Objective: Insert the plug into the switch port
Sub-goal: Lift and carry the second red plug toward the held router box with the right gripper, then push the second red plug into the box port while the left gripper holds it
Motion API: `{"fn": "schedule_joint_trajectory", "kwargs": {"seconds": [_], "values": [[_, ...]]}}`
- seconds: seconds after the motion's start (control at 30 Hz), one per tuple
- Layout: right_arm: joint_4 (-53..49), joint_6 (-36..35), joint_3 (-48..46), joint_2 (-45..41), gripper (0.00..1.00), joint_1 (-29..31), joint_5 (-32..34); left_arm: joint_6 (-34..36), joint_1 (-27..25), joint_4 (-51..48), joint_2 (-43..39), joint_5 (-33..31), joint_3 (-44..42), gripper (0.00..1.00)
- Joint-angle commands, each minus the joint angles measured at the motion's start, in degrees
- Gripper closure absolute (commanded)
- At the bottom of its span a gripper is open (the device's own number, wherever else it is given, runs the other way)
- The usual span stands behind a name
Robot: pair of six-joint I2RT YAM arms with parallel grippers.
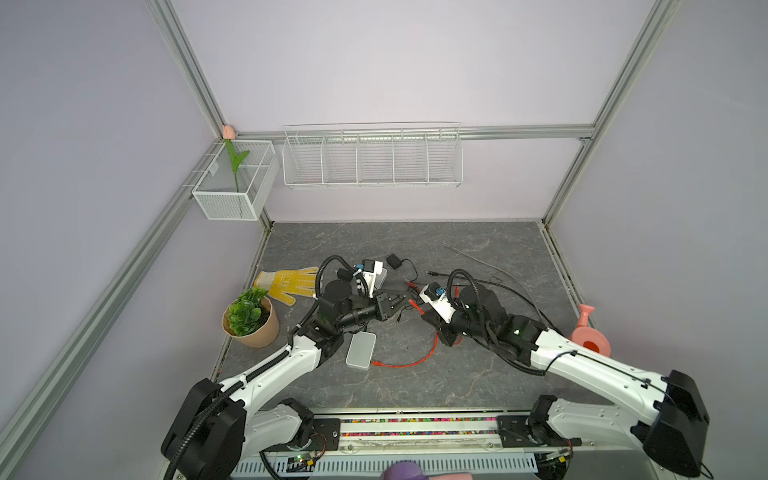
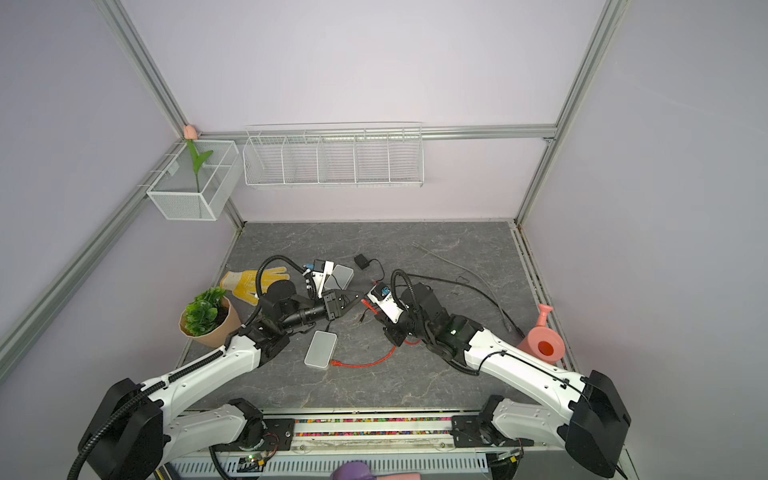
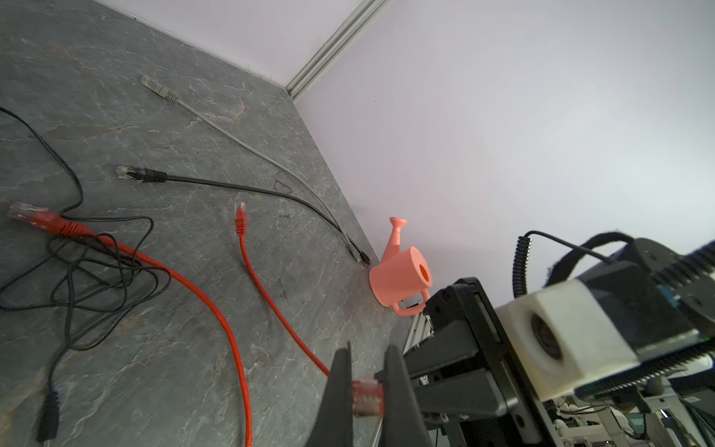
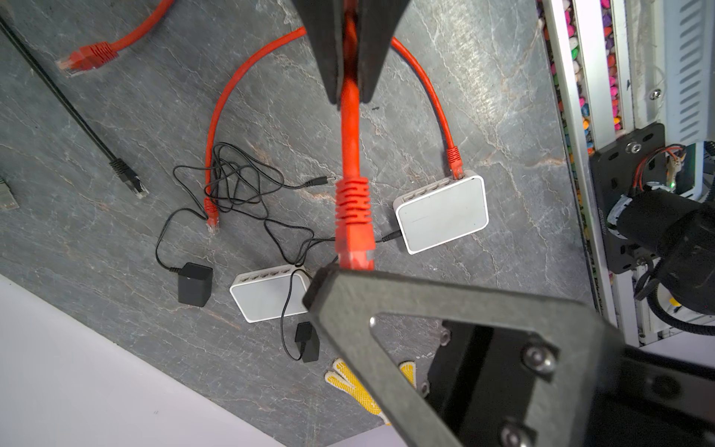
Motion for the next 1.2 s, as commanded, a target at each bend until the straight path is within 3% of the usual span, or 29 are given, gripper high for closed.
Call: {"fn": "schedule_joint_trajectory", "kwargs": {"seconds": [0.0, 0.13, 0.33, 0.47, 0.77, 0.9, 0.97, 1.07, 1.17], "values": [[-0.2, -0.5, 0.6, -0.3, 0.62, 0.3, -1.6, 0.9, -0.3, 1.2, -1.1, 1.4, -0.8, 1.0], [-2.9, -2.1, 2.1, -2.9, 0.46, -2.0, -8.5, 1.9, -0.3, 3.1, -2.2, 3.8, -1.9, 1.0], [-9.9, -3.1, 10.5, 1.6, 0.48, -9.0, -29.5, 3.3, -0.3, 8.7, -3.6, 8.3, -4.6, 1.0], [-17.9, -7.2, 16.9, 7.6, 0.49, -9.2, -36.6, 3.7, -0.3, 11.3, -4.1, 9.4, -6.1, 1.0], [-19.3, -8.8, 16.8, 9.8, 0.51, -9.2, -37.1, 4.3, -0.2, 11.6, -6.1, 9.4, -7.0, 1.0], [-18.5, -8.6, 16.6, 10.2, 0.58, -9.1, -37.6, 4.1, -0.2, 11.7, -6.2, 9.5, -6.8, 1.0], [-18.5, -8.7, 16.7, 10.6, 0.64, -9.2, -38.1, 4.0, -0.3, 11.7, -6.1, 9.6, -6.8, 1.0], [-17.4, -8.0, 16.6, 10.8, 0.82, -9.2, -38.0, 4.0, -0.2, 11.7, -5.9, 9.6, -7.0, 1.0], [-16.1, -7.3, 16.6, 11.3, 0.89, -9.1, -38.2, 4.0, -0.2, 11.8, -5.9, 9.7, -7.4, 1.0]]}}
